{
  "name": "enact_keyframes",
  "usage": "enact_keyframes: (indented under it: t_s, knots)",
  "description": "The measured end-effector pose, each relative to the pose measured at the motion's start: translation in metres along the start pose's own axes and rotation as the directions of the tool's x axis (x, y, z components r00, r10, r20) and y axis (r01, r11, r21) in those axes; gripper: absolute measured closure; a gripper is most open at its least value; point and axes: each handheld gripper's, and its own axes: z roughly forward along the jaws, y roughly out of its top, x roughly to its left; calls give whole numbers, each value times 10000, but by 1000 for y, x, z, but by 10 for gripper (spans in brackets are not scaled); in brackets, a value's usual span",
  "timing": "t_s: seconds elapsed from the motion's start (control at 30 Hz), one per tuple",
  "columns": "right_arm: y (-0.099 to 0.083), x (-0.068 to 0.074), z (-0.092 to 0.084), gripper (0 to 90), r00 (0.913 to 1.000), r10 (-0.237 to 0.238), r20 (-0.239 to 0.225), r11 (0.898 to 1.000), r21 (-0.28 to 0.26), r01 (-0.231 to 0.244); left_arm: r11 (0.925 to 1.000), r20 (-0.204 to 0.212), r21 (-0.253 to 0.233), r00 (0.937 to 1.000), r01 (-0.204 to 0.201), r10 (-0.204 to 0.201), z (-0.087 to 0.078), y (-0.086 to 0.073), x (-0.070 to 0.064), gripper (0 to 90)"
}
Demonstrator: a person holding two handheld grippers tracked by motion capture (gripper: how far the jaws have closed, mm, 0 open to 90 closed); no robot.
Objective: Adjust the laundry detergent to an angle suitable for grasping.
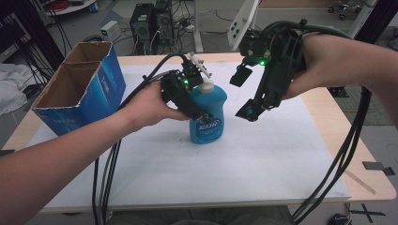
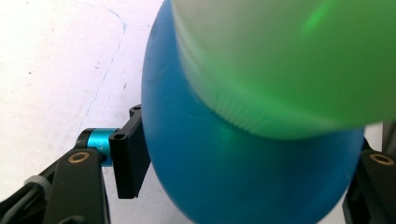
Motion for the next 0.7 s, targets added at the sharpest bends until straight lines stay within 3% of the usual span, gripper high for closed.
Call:
enact_keyframes:
  t_s: [0.7]
  knots:
    - [-2,0,0,128,10000,48,9,10000,13,-48,9998,17,-38,9998,200,-200,4,1,-1,384]
